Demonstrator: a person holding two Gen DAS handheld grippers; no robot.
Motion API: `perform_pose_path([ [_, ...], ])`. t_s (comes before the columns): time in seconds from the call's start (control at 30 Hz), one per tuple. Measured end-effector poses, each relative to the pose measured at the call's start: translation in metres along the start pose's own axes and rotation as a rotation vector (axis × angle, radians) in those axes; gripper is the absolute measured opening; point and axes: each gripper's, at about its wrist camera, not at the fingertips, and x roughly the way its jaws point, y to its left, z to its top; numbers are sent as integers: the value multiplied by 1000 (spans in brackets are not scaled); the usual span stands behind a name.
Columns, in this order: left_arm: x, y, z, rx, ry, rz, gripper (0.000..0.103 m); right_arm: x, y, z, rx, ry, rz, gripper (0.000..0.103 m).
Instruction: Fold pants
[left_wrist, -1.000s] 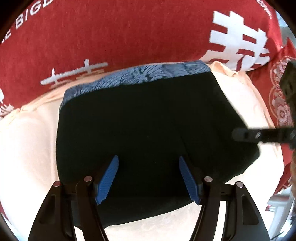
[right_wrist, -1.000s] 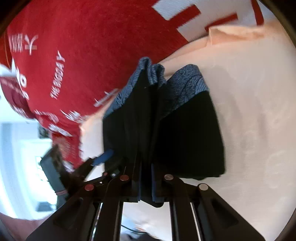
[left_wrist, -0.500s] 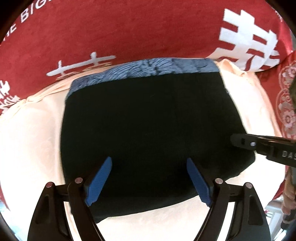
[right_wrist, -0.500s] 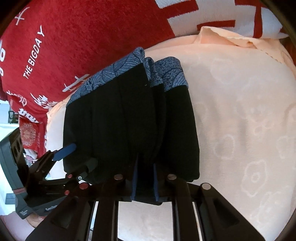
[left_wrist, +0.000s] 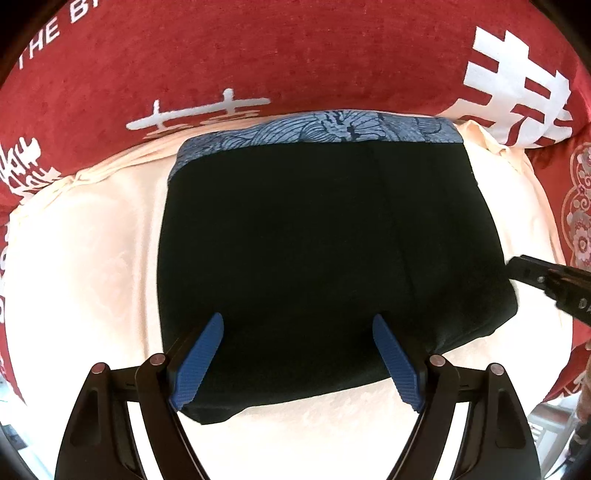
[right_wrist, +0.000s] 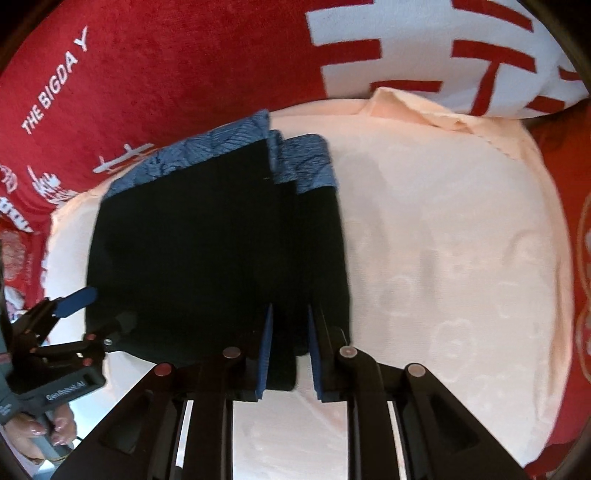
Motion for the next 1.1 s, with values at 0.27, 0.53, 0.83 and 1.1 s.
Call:
perform_pose_path([
  [0.27,-3,10,-4,-2,7,17,84,-16,-11,-10,64,9,-31,23],
  [0.53,-5,25,-2,-7,16,24,103,-17,-16,-23,111,27,-14,23],
  [0.83,0,46,4,-54,38,45,103,-27,-25,-25,117,15,3,44],
  [1.1,5,72,17,-130,30,-15,103,-28,-20,-10,102,-2,77,58],
])
